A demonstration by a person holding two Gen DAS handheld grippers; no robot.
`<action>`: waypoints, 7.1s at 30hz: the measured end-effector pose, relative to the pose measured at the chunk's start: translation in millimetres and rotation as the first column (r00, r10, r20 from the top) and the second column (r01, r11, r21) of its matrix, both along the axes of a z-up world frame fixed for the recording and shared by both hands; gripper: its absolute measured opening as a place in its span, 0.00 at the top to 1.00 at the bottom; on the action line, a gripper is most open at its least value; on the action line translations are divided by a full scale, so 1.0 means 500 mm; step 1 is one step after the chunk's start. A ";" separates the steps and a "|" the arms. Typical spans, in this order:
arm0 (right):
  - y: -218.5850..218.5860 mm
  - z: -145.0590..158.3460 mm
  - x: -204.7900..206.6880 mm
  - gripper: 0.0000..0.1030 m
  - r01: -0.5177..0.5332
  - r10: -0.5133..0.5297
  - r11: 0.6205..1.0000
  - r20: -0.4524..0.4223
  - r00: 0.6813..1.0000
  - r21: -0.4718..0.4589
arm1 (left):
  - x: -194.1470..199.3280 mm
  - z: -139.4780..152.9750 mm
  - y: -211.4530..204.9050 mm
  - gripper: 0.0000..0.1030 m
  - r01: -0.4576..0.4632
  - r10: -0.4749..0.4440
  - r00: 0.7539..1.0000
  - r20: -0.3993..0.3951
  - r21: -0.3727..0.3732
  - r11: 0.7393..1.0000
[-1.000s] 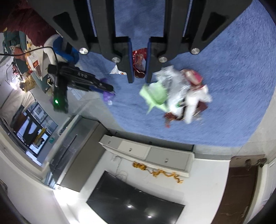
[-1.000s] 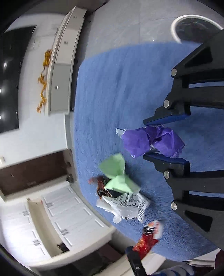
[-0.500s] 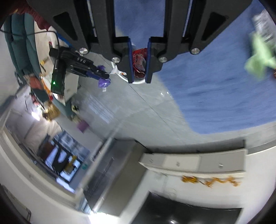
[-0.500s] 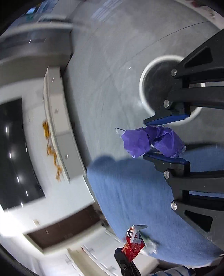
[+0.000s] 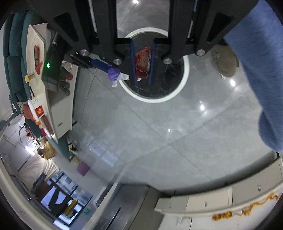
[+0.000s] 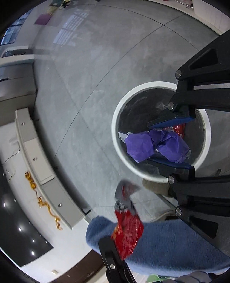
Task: Collect trash
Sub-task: 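Carry both items over the white bin and open both grippers to drop them, then move both grippers back to the trash pile on the rug, then grasp the white plastic bag with the left gripper while the right grasps the printed white bag, then carry both white bags over the bin and open both grippers to drop them, then move both grippers back to the remaining trash on the rug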
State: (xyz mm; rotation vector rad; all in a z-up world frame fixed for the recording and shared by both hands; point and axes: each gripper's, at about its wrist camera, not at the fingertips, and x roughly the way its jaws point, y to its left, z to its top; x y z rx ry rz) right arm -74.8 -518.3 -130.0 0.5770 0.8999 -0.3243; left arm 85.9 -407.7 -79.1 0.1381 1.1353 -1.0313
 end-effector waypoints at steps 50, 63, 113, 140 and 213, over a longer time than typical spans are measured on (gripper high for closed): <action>0.578 0.357 0.100 0.38 -0.424 0.481 0.863 0.193 0.855 -0.274 | -0.072 0.201 0.931 0.51 -0.554 0.551 0.737 0.392 -0.117 0.824; 0.834 0.318 0.233 0.38 -0.708 0.737 0.675 0.150 0.659 -0.209 | 0.064 0.131 1.051 0.66 -0.599 0.604 0.773 0.192 -0.094 0.796; 0.865 0.242 0.187 0.63 -0.787 0.792 0.607 0.150 0.591 -0.105 | -0.095 0.135 1.198 0.81 -0.659 0.696 0.716 0.063 -0.268 0.703; 0.287 0.197 0.022 0.63 -0.197 0.197 0.980 0.215 0.957 -0.021 | -0.043 0.159 0.511 0.81 -0.177 0.189 0.979 0.074 -0.149 0.973; 0.581 0.315 0.072 0.29 -0.334 0.375 0.881 0.066 0.925 -0.335 | -0.163 0.250 0.776 0.49 -0.466 0.508 0.722 0.469 -0.213 0.859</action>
